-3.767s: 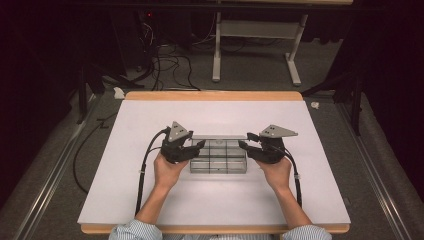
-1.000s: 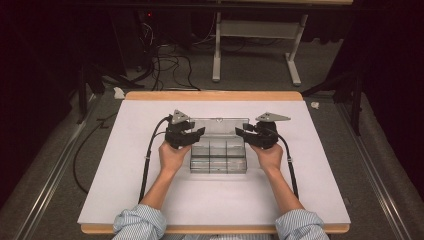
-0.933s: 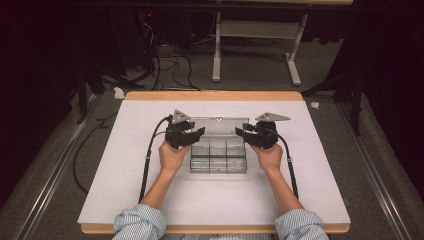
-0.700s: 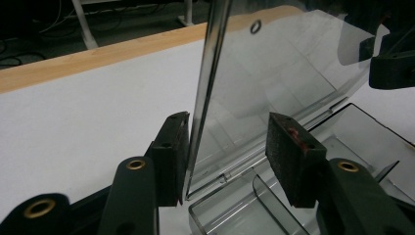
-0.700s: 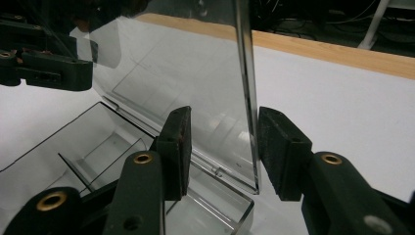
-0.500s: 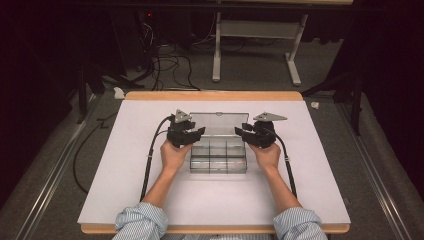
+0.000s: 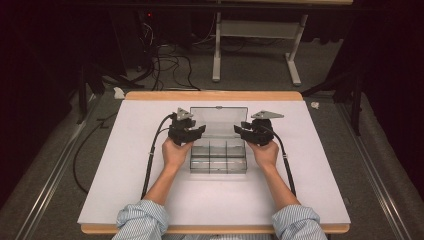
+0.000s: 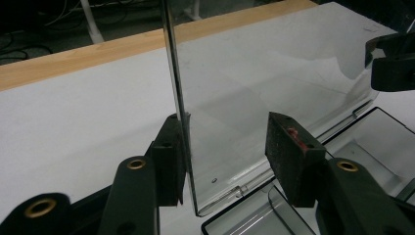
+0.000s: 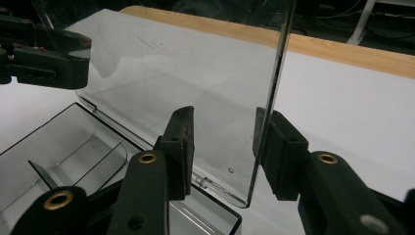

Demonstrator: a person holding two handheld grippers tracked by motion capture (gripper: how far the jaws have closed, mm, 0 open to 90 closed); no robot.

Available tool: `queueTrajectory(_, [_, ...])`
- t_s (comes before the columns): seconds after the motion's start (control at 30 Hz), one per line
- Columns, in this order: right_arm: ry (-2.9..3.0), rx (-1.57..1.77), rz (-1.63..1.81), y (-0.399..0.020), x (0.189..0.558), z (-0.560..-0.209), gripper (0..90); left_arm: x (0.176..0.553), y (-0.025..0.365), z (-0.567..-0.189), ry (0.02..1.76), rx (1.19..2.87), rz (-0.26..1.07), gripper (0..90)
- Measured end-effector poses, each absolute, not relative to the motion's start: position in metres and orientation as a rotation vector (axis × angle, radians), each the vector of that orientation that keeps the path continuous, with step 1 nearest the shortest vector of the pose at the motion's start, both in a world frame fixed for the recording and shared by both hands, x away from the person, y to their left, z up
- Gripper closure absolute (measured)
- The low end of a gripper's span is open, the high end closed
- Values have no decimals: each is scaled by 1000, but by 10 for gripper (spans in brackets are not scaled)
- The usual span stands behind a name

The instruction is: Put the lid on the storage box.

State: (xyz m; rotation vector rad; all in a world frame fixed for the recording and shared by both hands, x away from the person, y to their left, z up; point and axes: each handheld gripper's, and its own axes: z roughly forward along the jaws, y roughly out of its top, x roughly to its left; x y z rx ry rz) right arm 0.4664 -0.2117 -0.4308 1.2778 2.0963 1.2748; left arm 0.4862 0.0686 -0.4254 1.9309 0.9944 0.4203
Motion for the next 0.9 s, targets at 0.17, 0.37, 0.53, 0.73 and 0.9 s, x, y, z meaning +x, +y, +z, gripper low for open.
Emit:
queueTrajectory(0.17, [2095, 1281, 1266, -211, 470, -432, 603, 490, 68, -427, 998, 1927, 413, 512])
queueTrajectory(0.37, [2093, 1292, 1261, -211, 472, -434, 604, 493, 68, -430, 1005, 1927, 405, 512])
queueTrajectory(0.53, [2097, 1299, 1248, -211, 474, -436, 606, 494, 68, -433, 1011, 1949, 411, 506])
queueTrajectory(0.73, [2100, 1310, 1240, -212, 477, -439, 606, 497, 66, -437, 1026, 1955, 413, 497])
queueTrajectory(0.9, [2106, 1319, 1232, -213, 478, -441, 604, 499, 66, -439, 1034, 1954, 404, 487])
